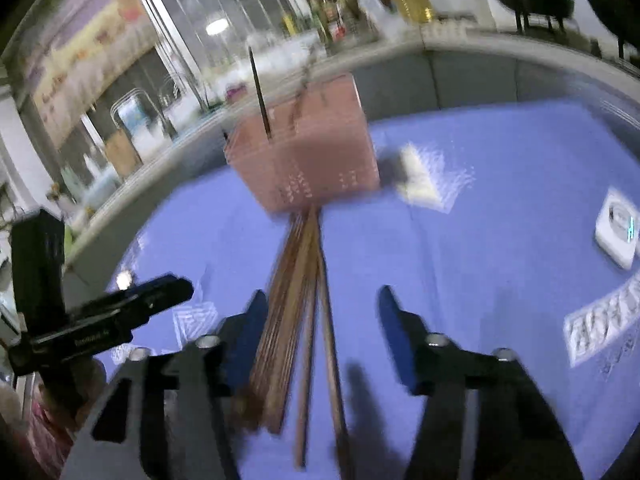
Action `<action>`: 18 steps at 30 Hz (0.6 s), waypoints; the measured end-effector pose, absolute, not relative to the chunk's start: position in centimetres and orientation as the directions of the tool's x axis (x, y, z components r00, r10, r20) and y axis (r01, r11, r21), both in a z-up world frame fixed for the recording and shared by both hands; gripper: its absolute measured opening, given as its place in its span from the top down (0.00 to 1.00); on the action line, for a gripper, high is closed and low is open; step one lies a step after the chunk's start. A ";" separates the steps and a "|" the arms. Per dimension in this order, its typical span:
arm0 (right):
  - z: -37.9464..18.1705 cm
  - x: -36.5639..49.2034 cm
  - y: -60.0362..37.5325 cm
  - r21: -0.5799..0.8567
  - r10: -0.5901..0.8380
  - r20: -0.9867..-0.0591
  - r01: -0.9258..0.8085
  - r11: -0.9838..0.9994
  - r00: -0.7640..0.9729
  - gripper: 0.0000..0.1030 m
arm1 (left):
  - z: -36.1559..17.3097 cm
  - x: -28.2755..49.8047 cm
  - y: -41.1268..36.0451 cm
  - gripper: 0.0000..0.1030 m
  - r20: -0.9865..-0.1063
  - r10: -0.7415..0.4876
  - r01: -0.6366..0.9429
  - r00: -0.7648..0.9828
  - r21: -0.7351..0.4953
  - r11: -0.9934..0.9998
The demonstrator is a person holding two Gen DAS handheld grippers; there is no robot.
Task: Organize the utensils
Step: 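Move both open tools back down to the chopstick pile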
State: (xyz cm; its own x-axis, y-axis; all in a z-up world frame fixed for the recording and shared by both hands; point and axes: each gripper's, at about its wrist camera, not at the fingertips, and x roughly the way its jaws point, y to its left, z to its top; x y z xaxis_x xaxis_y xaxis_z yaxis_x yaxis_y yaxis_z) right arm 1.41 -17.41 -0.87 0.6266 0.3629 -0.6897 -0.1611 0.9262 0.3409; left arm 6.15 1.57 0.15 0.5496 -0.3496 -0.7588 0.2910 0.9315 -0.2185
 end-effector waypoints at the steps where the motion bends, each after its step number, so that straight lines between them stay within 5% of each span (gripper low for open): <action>1: -1.5 1.0 -17.1 0.322 0.353 -0.705 -0.165 0.932 0.615 0.63 | -0.5 6.0 1.1 0.63 -0.769 -0.349 0.302 0.535 -0.212 0.929; 7: -3.0 -0.6 -15.6 0.220 0.300 -0.743 -0.204 0.954 0.598 0.70 | -3.7 5.7 -0.5 0.76 -0.816 -0.308 0.310 0.489 -0.167 0.936; 18: -4.8 -1.0 -14.3 0.090 0.213 -0.773 -0.229 0.969 0.598 0.70 | -3.8 5.8 -2.1 0.76 -0.814 -0.239 0.309 0.530 -0.077 0.948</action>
State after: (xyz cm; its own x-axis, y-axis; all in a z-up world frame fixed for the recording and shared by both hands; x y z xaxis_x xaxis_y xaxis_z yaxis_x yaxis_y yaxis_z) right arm -1.05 -14.25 -4.76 0.5979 0.2135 -0.7726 -0.2292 0.9692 0.0904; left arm 5.79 -2.09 -3.80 0.5301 -0.2388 -0.8136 0.3094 0.9478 -0.0766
